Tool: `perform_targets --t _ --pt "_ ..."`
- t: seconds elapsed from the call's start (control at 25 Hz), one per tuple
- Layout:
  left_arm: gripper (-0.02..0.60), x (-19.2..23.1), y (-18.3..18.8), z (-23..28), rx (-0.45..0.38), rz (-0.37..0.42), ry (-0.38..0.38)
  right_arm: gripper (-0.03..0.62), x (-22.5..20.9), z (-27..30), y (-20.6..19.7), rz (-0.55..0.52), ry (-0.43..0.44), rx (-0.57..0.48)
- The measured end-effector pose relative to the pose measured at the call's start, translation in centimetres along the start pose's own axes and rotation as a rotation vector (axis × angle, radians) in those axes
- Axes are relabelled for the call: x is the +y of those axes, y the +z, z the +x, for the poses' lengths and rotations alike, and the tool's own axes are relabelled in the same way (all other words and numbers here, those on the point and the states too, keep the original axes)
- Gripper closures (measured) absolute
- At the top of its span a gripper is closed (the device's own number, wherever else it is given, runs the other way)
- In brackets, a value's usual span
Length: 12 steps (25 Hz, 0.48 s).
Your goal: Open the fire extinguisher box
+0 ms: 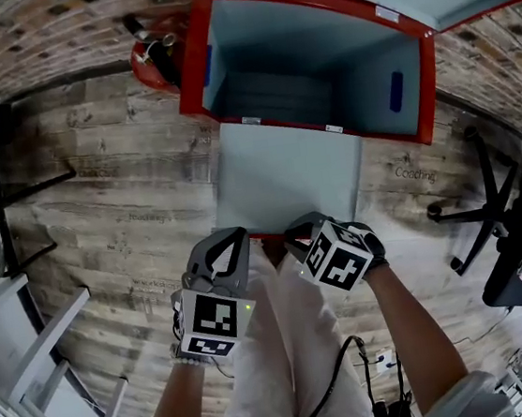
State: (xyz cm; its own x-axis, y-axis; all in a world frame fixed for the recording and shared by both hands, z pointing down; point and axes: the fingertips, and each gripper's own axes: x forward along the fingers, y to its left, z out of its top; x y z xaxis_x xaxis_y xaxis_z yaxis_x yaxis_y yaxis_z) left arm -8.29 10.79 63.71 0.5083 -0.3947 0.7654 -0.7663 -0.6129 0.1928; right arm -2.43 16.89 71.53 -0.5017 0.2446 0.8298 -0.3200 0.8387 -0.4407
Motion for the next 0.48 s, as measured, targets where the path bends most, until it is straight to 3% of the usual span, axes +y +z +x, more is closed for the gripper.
perform_targets --t 0.48 --pt "0.583 1.1 0.2 2.3 -0.014 0.014 -0.011 0.54 -2.2 4.7 -2.1 0.05 -0.062 0.036"
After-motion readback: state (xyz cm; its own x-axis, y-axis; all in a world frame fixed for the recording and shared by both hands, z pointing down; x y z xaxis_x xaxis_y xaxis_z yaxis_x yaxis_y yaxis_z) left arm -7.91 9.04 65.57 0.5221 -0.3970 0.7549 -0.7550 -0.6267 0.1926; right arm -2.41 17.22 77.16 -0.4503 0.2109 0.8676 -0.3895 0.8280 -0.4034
